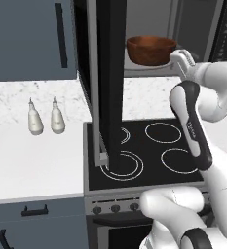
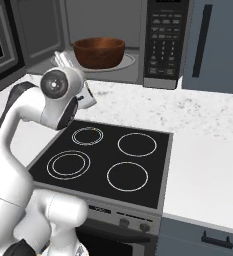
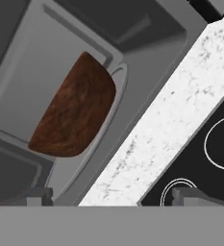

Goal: Pick the lemon from the sink and place it in the bowl. Then pick the bowl and place it in the microwave. Then close the microwave door and press the start button.

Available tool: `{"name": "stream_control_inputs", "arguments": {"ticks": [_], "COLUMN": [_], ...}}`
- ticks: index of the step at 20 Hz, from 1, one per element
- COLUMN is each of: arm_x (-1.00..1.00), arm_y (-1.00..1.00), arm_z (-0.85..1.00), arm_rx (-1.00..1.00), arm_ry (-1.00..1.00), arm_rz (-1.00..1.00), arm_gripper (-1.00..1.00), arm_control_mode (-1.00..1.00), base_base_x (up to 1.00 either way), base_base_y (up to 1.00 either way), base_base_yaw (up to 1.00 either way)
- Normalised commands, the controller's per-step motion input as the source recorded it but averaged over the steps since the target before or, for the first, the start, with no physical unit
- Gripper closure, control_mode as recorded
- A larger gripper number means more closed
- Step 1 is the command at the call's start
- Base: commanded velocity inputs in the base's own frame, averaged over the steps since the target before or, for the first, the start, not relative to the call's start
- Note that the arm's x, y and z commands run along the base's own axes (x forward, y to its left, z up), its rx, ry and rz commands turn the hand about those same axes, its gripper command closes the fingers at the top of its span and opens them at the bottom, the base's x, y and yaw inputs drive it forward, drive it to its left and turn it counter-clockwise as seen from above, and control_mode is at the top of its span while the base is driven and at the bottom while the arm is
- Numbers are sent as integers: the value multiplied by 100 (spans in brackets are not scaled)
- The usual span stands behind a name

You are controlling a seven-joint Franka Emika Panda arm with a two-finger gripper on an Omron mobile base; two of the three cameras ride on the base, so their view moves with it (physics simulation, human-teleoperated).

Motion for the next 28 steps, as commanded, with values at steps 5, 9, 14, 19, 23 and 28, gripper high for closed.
{"name": "stream_control_inputs", "arguments": {"ticks": [5, 9, 14, 19, 23, 28], "arm_x": [0, 3, 2, 1, 0, 0], "arm_y": [0, 0, 0, 0, 0, 0], "arm_z": [-8, -26, -12, -9, -6, 0], "arm_rx": [-2, -9, -8, -5, -18, -16], "arm_ry": [0, 3, 1, 0, -3, -6], "arm_rz": [0, -6, -15, -10, -12, -10], "arm_gripper": [-100, -100, -100, -100, -100, -100], "arm_control_mode": [-100, -100, -100, -100, -100, -100], "base_base_x": [0, 0, 0, 0, 0, 0], "base_base_y": [0, 0, 0, 0, 0, 0], "base_base_yaw": [0, 0, 0, 0, 0, 0]}}
